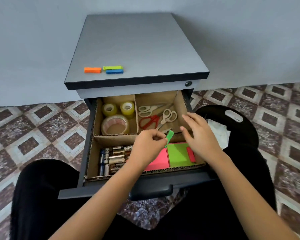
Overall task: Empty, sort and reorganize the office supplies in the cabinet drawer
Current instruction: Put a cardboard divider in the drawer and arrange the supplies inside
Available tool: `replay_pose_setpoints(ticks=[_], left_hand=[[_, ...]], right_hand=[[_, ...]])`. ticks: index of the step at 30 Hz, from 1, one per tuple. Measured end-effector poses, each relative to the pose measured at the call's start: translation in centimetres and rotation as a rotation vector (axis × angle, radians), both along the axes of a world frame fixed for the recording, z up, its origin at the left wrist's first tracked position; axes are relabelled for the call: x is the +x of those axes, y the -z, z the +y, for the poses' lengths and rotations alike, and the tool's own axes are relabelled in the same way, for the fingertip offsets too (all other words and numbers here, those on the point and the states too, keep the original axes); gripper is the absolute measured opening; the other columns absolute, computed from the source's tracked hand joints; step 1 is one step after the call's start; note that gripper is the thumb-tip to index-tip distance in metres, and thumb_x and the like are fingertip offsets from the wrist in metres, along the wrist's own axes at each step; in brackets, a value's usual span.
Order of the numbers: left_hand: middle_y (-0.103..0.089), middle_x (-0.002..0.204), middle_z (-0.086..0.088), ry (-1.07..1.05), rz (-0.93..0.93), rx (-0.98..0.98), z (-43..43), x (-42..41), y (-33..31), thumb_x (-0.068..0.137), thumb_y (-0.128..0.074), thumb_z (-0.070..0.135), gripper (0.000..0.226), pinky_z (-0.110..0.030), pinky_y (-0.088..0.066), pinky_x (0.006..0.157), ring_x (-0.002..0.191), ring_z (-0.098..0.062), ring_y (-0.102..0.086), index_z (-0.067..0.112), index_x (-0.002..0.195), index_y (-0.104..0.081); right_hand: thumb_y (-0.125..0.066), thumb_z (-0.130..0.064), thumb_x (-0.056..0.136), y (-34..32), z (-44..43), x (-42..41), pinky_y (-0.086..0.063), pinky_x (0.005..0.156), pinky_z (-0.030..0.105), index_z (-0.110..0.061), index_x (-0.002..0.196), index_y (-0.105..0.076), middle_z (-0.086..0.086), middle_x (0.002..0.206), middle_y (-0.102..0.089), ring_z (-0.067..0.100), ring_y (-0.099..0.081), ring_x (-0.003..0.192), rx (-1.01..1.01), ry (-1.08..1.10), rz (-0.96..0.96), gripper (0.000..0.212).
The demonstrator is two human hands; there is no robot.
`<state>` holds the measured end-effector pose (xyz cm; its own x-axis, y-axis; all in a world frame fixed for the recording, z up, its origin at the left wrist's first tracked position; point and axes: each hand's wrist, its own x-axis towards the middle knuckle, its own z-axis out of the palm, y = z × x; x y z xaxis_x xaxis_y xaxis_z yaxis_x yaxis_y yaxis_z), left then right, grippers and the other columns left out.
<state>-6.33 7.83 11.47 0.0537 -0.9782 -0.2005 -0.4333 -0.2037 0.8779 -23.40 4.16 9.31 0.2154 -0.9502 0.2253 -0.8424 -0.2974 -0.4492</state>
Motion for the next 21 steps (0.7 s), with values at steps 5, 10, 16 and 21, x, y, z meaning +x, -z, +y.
replay_pose_setpoints(ticks=[5, 10, 16, 21], left_hand=[[-0.060, 0.061, 0.010, 0.044, -0.050, 0.086, -0.1, -2.3, 2.0, 0.082, -0.064, 0.015, 0.012, -0.020, -0.041, 0.066, 0.058, -0.008, -0.052, 0.021, 0.072, -0.066], [-0.058, 0.063, 0.009, 0.075, -0.155, 0.154, -0.6, -3.5, 2.7, 0.082, -0.061, 0.015, 0.012, -0.017, -0.041, 0.066, 0.069, -0.010, -0.057, 0.019, 0.073, -0.067], [-0.068, 0.074, -0.007, 0.113, -0.210, 0.217, -1.5, -4.8, 3.3, 0.081, -0.059, 0.013, 0.014, -0.028, -0.055, 0.077, 0.080, -0.025, -0.068, 0.018, 0.069, -0.065], [-0.069, 0.083, -0.010, 0.128, -0.266, 0.223, -1.5, -5.6, 3.7, 0.082, -0.055, 0.013, 0.016, -0.026, -0.051, 0.072, 0.086, -0.025, -0.067, 0.014, 0.080, -0.071]], right_hand=[[-0.050, -0.026, 0.096, 1.5, 0.2, -1.4, -0.024, 0.114, 0.035, -0.010, 0.142, -0.040, 0.007, 0.152, -0.030, 0.021, -0.026, 0.140, 0.134, 0.066, -0.014, 0.049], [-0.041, -0.018, 0.100, 1.9, 0.1, -1.6, -0.023, 0.112, 0.029, -0.004, 0.142, -0.037, 0.007, 0.152, -0.028, 0.019, -0.025, 0.141, 0.148, 0.105, -0.107, 0.045], [-0.042, -0.015, 0.099, 2.2, -0.4, -1.8, -0.023, 0.108, 0.022, -0.003, 0.142, -0.038, 0.009, 0.148, -0.035, 0.020, -0.032, 0.137, 0.157, 0.136, -0.187, 0.044], [-0.042, -0.015, 0.099, 2.4, -0.5, -1.7, -0.027, 0.106, 0.024, -0.003, 0.141, -0.039, 0.009, 0.143, -0.040, 0.020, -0.037, 0.133, 0.147, 0.143, -0.219, 0.044]])
